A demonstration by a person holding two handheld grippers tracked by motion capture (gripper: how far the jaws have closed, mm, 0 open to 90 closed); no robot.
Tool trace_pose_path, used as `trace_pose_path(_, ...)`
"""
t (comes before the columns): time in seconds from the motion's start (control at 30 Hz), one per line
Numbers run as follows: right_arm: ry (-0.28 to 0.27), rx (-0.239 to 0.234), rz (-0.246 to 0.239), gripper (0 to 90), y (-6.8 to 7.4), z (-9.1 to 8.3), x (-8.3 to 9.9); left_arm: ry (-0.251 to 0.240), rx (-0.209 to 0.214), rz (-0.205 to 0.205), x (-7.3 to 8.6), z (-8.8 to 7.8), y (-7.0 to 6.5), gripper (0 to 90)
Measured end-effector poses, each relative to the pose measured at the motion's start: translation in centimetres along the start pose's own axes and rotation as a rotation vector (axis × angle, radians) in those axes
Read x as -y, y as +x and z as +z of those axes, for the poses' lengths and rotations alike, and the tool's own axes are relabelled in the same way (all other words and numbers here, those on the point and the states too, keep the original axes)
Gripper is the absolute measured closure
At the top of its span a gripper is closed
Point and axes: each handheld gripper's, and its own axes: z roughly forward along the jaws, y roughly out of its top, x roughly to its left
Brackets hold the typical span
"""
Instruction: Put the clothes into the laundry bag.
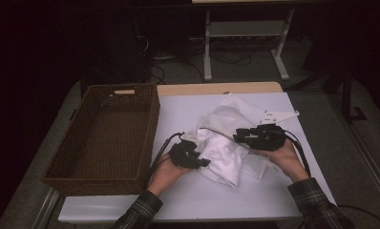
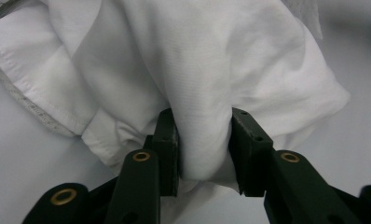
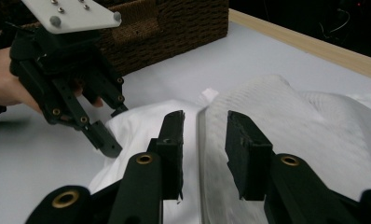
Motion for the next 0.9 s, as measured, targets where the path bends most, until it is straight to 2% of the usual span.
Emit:
trace_pose_path(0.17, 0.021, 0.003, -0.006, 65.9, 0.1, 1.8, -1.2, -0.004, 0.013, 0.006, 0.1, 0.2, 0.0, 71.3)
trace_pose_path(0.27, 0.060, 0.017, -0.012, 66.1, 0.1, 3.0, -1.4, -0.004, 0.015, 0.013, 0.1, 0.2, 0.0, 73.5)
trace_pose_path(0.33, 0.083, 0.028, -0.009, 67.3, -0.1, 3.7, -1.3, -0.003, 0.016, 0.015, 0.1, 0.2, -0.1, 74.8)
trace_pose_path(0.4, 0.105, 0.046, -0.010, 73.0, -0.2, 4.1, -1.0, -0.002, 0.018, 0.022, 0.1, 0.3, -0.2, 75.6)
trace_pose_path(0.47, 0.106, 0.047, -0.007, 75.3, -0.3, 4.2, -0.9, -0.005, 0.023, 0.016, 0.1, 0.3, -0.2, 76.0)
trace_pose_path(0.5, 0.102, 0.044, 0.001, 80.2, -0.4, 4.2, -0.8, -0.004, 0.026, 0.024, 0.0, 0.3, -0.3, 76.5)
trace_pose_path(0.57, 0.098, 0.042, 0.002, 80.2, -0.4, 4.1, -0.8, -0.004, 0.026, 0.024, 0.0, 0.3, -0.3, 76.9)
trace_pose_path(0.6, 0.098, 0.042, 0.002, 82.7, -0.4, 4.1, -0.8, -0.015, 0.030, 0.045, 0.0, 0.3, -0.6, 76.9)
trace_pose_path(0.63, 0.082, 0.036, -0.003, 86.6, -0.3, 4.0, -0.7, -0.017, 0.032, 0.048, -0.1, 0.4, -0.8, 78.1)
trace_pose_path(0.9, 0.058, -0.003, -0.006, 87.9, 0.2, 3.3, -0.8, -0.037, 0.045, 0.093, -0.9, 0.7, -1.7, 78.9)
